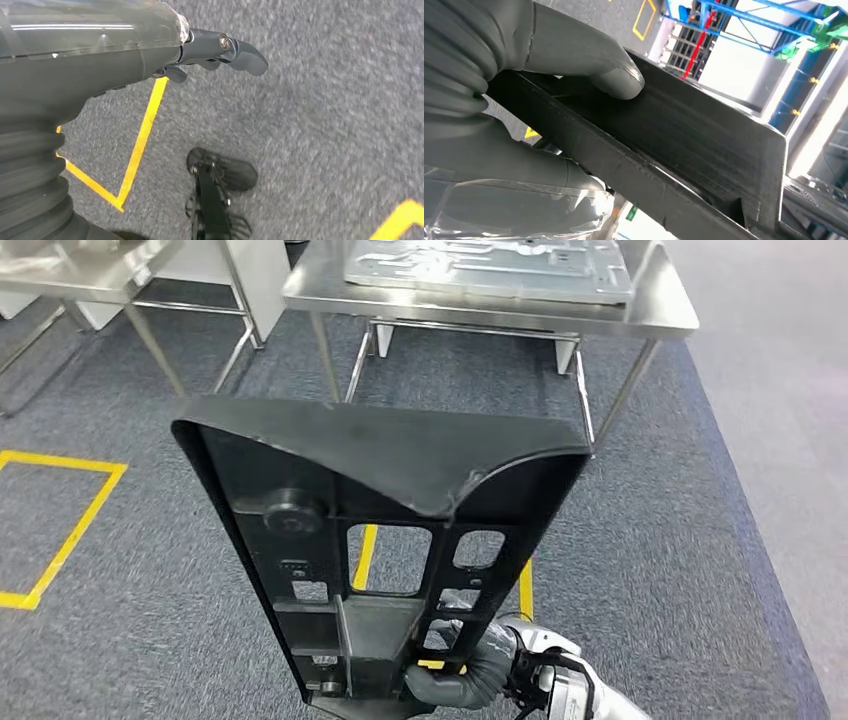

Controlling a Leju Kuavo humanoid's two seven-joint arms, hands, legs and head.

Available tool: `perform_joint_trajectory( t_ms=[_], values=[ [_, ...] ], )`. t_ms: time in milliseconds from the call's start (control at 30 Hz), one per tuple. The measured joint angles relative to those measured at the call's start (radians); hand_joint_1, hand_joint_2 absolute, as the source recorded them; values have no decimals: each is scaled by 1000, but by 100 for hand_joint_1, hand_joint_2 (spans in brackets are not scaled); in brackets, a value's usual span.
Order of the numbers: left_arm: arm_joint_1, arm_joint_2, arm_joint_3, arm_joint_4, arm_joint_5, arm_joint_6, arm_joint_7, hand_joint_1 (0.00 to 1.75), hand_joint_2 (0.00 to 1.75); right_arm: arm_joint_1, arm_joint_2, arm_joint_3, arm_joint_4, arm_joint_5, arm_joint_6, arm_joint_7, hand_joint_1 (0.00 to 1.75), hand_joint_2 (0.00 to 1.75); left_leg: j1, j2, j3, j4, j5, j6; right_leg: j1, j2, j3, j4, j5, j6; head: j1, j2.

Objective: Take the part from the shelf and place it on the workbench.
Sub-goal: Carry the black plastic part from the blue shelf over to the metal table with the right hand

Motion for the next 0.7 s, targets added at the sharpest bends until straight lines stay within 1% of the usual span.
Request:
perform_joint_trajectory(
  t_ms=[33,67,100,133,167,200,233,267,300,333,367,400,433,467,500,533,567,600,633,667,700],
  values=[
    [-1,-1,0,0,2,-3,-2,0,175,0,-3,0,-7,-2,3,0,166,175,1,-5,2,4,-6,-5,-2,10,3,-6,2,-5,0,0],
    [-3,-1,0,0,4,-5,-4,0,175,-1,-5,1,-13,-4,7,0,166,175,3,-19,-3,21,-20,-9,-4,18,8,-11,4,-12,0,0],
    [-3,-2,0,0,6,-7,-7,0,175,-2,-7,1,-20,-5,11,0,166,175,5,-39,-18,58,-44,-11,-6,26,11,-16,6,-18,-1,0],
    [-3,-2,1,0,7,-8,-9,0,175,-3,-8,2,-25,-6,15,-1,166,175,6,-61,-45,117,-74,-12,-4,34,13,-17,5,-22,-1,0],
    [-2,-2,1,0,9,-9,-11,0,175,-3,-9,3,-28,-6,19,-1,166,175,5,-74,-80,186,-104,-12,-3,44,13,-16,4,-25,-1,0],
    [0,-2,2,0,10,-10,-13,0,175,-2,-9,5,-30,-6,21,-1,166,175,5,-80,-112,244,-122,-12,-2,55,14,-15,3,-27,-1,0],
    [2,-3,3,0,11,-13,-15,0,175,-2,-10,6,-32,-6,24,-1,166,175,4,-83,-133,277,-123,-12,0,67,14,-13,2,-28,-1,0],
    [3,-3,3,0,12,-16,-16,0,175,-1,-10,8,-33,-5,25,-1,166,175,4,-85,-134,267,-102,-11,0,80,15,-10,0,-29,-1,0],
    [2,-4,4,0,13,-19,-17,0,175,0,-10,9,-35,-4,25,-1,166,175,5,-88,-119,222,-65,-9,1,91,16,-6,-2,-28,-1,0],
    [1,-5,4,0,15,-22,-18,0,175,0,-11,10,-38,-3,25,-1,166,175,5,-101,-94,156,-26,-6,0,102,16,-2,-5,-26,-1,0],
    [0,-6,6,0,17,-24,-20,0,175,0,-11,11,-42,-1,26,-1,166,175,6,-120,-68,92,1,-2,1,113,14,4,-9,-22,-1,0],
    [0,-6,9,0,19,-26,-21,0,175,0,-10,11,-44,0,27,-1,166,175,7,-137,-51,50,15,1,1,122,11,8,-10,-18,-1,0],
    [0,-7,12,0,22,-27,-23,0,175,0,-10,12,-46,2,29,-1,166,175,5,-149,-41,28,17,6,-1,131,8,10,-11,-13,-1,0],
    [0,-9,15,0,24,-30,-24,0,175,0,-10,12,-47,3,33,-1,166,175,3,-151,-38,24,14,10,-2,140,5,11,-10,-6,-1,0],
    [-1,-10,18,0,26,-33,-26,0,175,1,-10,13,-48,4,37,-1,166,175,3,-142,-36,22,16,16,-4,148,3,9,-9,0,-1,0],
    [-3,-13,19,0,28,-36,-27,0,175,2,-10,13,-49,4,41,-1,166,175,4,-133,-34,17,18,22,-5,144,2,12,-10,5,0,0],
    [-5,-16,21,0,29,-39,-29,0,175,1,-10,13,-51,4,44,-1,166,175,5,-124,-30,12,20,29,-3,127,-3,25,-19,11,2,0],
    [-6,-18,22,0,30,-42,-31,0,175,1,-10,13,-53,4,46,-1,166,175,7,-114,-27,8,22,35,-3,103,-17,56,-37,15,5,0],
    [-6,-20,23,0,30,-44,-32,0,175,0,-10,13,-54,4,47,-1,166,175,6,-105,-25,6,22,39,-4,75,-42,107,-64,19,8,0],
    [-5,-21,25,0,30,-45,-33,0,175,-1,-9,13,-55,5,48,-1,166,175,5,-94,-24,6,20,41,-6,57,-75,170,-92,23,10,0],
    [-4,-21,27,0,30,-47,-33,0,175,0,-9,13,-55,7,49,-1,166,175,5,-83,-23,6,19,42,-9,49,-107,229,-114,26,10,0]
  ],
)
